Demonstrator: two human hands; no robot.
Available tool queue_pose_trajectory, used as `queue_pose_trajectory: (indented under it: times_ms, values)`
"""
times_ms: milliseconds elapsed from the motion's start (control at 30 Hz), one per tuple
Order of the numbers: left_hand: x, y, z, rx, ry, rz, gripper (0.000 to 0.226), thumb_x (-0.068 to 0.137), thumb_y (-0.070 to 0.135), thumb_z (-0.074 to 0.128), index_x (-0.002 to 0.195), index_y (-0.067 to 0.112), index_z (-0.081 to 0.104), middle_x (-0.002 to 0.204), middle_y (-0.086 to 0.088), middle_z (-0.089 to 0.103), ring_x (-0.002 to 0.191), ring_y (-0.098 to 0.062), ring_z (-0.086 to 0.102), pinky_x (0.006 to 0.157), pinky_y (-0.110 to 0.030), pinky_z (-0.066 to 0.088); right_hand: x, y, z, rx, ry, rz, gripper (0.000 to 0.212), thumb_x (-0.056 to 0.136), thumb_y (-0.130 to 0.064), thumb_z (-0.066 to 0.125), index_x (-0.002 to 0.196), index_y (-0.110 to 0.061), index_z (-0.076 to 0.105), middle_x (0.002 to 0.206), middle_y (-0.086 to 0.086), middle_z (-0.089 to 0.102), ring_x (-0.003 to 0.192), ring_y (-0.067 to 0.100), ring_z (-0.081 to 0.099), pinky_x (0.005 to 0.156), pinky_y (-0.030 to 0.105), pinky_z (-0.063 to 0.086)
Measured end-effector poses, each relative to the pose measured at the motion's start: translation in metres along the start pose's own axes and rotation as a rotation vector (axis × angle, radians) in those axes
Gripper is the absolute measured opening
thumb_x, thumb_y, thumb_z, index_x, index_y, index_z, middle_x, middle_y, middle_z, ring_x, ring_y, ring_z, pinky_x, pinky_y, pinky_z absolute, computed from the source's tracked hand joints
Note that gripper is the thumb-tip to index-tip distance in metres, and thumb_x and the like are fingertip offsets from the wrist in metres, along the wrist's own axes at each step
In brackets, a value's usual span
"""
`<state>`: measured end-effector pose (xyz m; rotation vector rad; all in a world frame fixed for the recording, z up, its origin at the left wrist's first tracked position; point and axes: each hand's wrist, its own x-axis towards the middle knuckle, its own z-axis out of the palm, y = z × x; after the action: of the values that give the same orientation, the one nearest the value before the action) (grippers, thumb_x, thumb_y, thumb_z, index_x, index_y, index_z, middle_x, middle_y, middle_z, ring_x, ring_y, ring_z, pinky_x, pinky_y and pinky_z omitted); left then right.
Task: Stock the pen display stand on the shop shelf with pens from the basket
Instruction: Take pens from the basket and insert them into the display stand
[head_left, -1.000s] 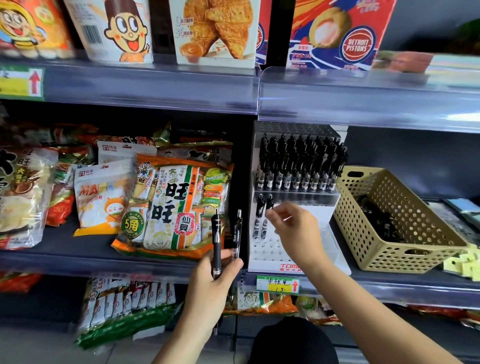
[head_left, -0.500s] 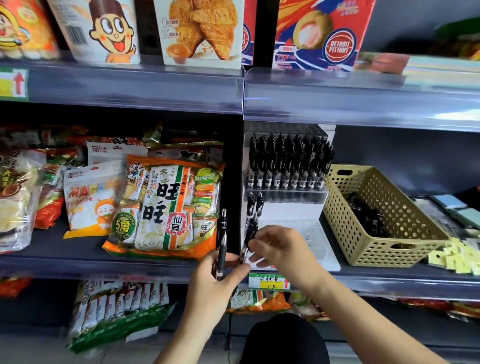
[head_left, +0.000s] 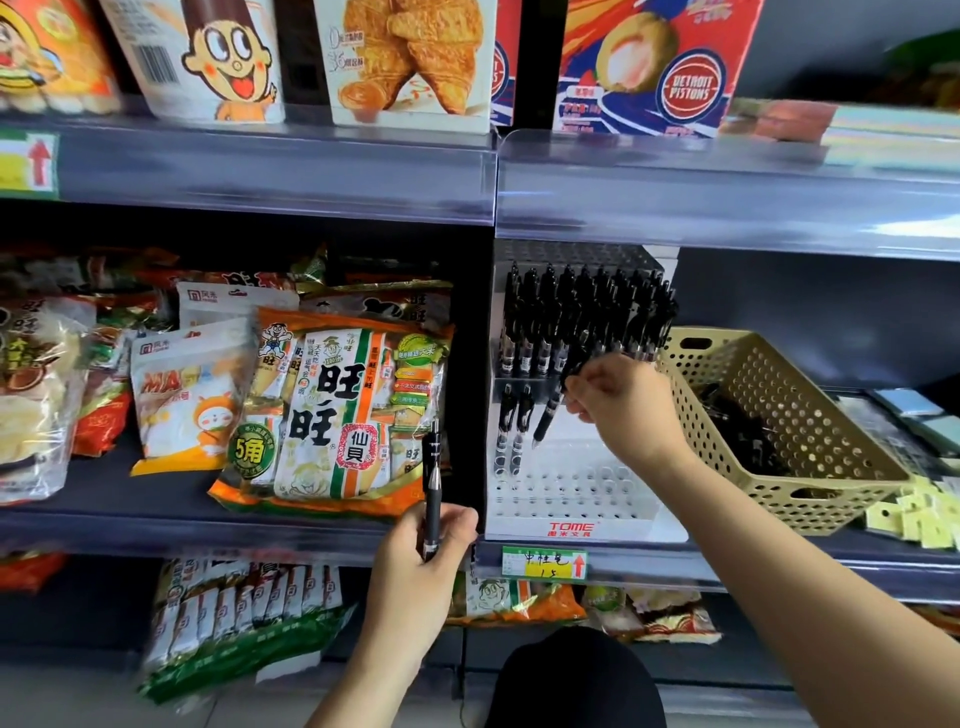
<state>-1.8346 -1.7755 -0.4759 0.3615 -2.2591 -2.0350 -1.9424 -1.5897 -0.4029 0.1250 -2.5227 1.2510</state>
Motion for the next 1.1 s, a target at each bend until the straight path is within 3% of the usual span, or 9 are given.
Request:
queue_pose_trajectory:
  times_ms: [100, 367, 500, 633, 867, 1000, 1100]
  values:
    - [0.002, -0.001, -0.001, 0.015, -0.005, -0.006, 0.009, 0.086, 0.036, 0.060, 0.088, 0.028, 0.064, 0.080, 0.013, 0.069, 0.071, 0.009, 0.059, 0.071, -0.027, 0.045, 0.002, 0.004, 0.009, -0.015, -0.009, 0.005, 0.011, 0.089, -0.014, 0.061, 0.080, -0.008, 0.064, 0.071, 0.006, 0.069, 0.072, 0.024, 0.067, 0.072, 0.045, 0.056]
    - [0.005, -0.004, -0.002, 0.001, 0.001, -0.004, 0.015, 0.087, 0.039, 0.057, 0.092, 0.027, 0.063, 0.075, 0.020, 0.068, 0.059, 0.004, 0.051, 0.070, -0.028, 0.040, 0.006, 0.004, 0.010, -0.103, 0.038, -0.050, 0.011, 0.089, -0.014, 0.060, 0.083, -0.006, 0.066, 0.072, 0.006, 0.068, 0.069, 0.023, 0.065, 0.069, 0.042, 0.055]
    - [0.005, -0.005, -0.001, -0.001, -0.008, -0.009, 0.018, 0.087, 0.041, 0.056, 0.092, 0.025, 0.063, 0.061, 0.022, 0.063, 0.062, -0.001, 0.051, 0.071, -0.028, 0.040, 0.003, 0.008, 0.013, -0.129, -0.007, -0.037, 0.011, 0.090, -0.013, 0.059, 0.085, -0.005, 0.065, 0.074, 0.008, 0.069, 0.071, 0.028, 0.067, 0.068, 0.043, 0.056]
    - [0.004, -0.003, -0.001, -0.002, -0.007, -0.007, 0.018, 0.088, 0.040, 0.056, 0.092, 0.025, 0.063, 0.064, 0.023, 0.064, 0.067, -0.004, 0.054, 0.073, -0.029, 0.044, 0.002, 0.012, 0.022, -0.231, -0.061, -0.022, 0.013, 0.089, -0.016, 0.059, 0.081, -0.007, 0.064, 0.077, 0.008, 0.069, 0.071, 0.023, 0.064, 0.064, 0.032, 0.052]
    - [0.004, -0.003, -0.005, -0.009, -0.016, 0.022, 0.027, 0.085, 0.046, 0.054, 0.095, 0.024, 0.064, 0.052, 0.022, 0.057, 0.058, -0.001, 0.047, 0.072, -0.029, 0.036, 0.001, 0.016, 0.031, -0.320, -0.160, 0.039, 0.017, 0.089, -0.016, 0.057, 0.082, -0.005, 0.067, 0.081, 0.011, 0.069, 0.073, 0.029, 0.063, 0.067, 0.040, 0.055]
    - [0.003, -0.002, -0.003, -0.052, -0.067, 0.039, 0.033, 0.080, 0.055, 0.049, 0.096, 0.032, 0.067, 0.057, 0.013, 0.055, 0.047, -0.003, 0.040, 0.056, -0.026, 0.032, -0.001, 0.019, 0.032, -0.338, -0.168, 0.034, 0.018, 0.089, -0.014, 0.057, 0.083, -0.003, 0.069, 0.083, 0.014, 0.070, 0.078, 0.031, 0.065, 0.070, 0.040, 0.055]
    - [0.002, -0.001, 0.000, -0.091, -0.109, 0.050, 0.030, 0.079, 0.056, 0.046, 0.097, 0.043, 0.065, 0.072, -0.008, 0.058, 0.052, -0.010, 0.039, 0.058, -0.029, 0.034, -0.007, 0.019, 0.031, -0.319, -0.162, 0.047, 0.018, 0.089, -0.017, 0.060, 0.100, -0.007, 0.070, 0.097, 0.009, 0.072, 0.087, 0.026, 0.066, 0.079, 0.037, 0.054]
